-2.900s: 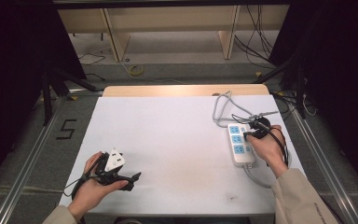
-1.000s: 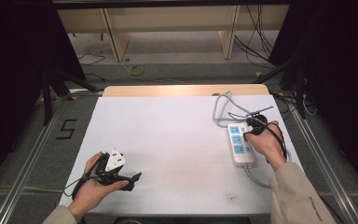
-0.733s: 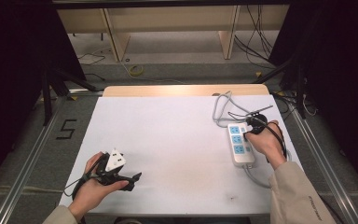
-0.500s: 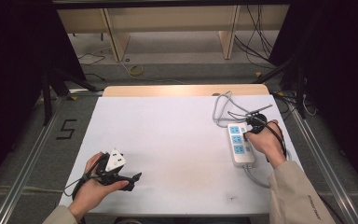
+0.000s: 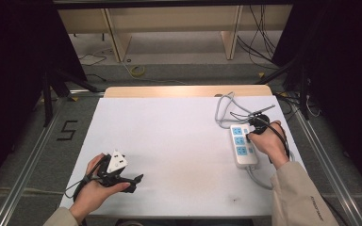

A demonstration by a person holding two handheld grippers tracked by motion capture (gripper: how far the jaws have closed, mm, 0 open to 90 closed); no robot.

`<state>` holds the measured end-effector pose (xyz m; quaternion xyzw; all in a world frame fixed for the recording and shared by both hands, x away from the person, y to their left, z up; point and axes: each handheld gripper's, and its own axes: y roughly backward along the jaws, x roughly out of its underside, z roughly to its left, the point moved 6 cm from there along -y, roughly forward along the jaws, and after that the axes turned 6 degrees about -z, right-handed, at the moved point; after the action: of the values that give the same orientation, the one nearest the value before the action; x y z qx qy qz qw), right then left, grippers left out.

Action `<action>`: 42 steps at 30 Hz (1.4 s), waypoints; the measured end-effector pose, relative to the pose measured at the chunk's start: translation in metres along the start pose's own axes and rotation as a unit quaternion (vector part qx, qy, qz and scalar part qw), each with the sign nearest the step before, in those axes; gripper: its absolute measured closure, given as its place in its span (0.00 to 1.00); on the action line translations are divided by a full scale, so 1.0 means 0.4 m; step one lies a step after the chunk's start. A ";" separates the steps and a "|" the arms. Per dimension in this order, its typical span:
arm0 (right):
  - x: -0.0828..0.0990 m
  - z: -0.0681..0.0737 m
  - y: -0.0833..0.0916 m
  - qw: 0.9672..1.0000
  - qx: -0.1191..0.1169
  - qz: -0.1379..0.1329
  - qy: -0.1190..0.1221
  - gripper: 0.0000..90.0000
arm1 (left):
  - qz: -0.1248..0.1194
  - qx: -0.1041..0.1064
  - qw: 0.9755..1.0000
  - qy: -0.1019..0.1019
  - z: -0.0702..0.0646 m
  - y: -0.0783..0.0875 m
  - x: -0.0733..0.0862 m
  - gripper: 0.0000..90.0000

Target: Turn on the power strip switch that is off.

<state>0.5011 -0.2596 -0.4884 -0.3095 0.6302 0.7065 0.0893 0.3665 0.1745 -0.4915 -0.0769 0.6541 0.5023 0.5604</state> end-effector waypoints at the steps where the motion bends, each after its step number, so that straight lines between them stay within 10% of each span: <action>1: 0.000 0.000 0.000 1.000 0.000 0.000 0.000 1.00 | -0.001 0.000 1.000 0.000 0.000 0.000 0.000 0.07; 42: 0.000 0.003 -0.002 1.000 0.005 0.006 0.001 1.00 | -0.003 0.001 1.000 0.002 -0.003 -0.002 -0.001 0.07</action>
<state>0.5012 -0.2581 -0.4890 -0.3058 0.6355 0.7037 0.0862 0.3665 0.1731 -0.4916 -0.0794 0.6558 0.4996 0.5604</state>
